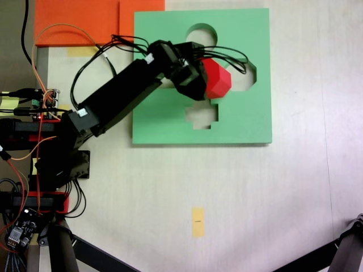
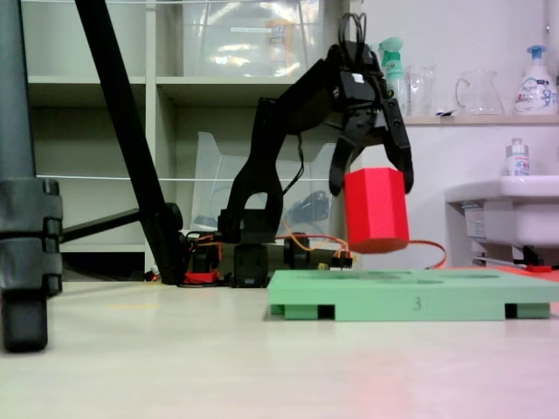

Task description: Put the octagonal pillar block into the corresponding hole

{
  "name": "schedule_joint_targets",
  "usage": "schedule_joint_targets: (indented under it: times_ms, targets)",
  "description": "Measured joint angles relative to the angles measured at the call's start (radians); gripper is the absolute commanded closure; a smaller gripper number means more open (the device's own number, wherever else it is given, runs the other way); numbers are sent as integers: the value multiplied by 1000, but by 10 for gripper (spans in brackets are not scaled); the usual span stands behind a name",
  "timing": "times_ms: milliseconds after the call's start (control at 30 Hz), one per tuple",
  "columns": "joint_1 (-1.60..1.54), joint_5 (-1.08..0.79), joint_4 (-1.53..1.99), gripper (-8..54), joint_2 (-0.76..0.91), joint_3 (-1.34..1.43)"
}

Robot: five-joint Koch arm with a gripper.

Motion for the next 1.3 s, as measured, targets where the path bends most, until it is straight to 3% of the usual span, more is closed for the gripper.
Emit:
schedule_joint_targets:
  times_ms: [167,367,1033,1300]
  targets:
    - [31,48,-3,258,-140,-227]
    - [48,97,-31,258,-212,-235]
    - [12,98,-118,258,-258,-252]
    - [5,-46,-107,263,-258,-252]
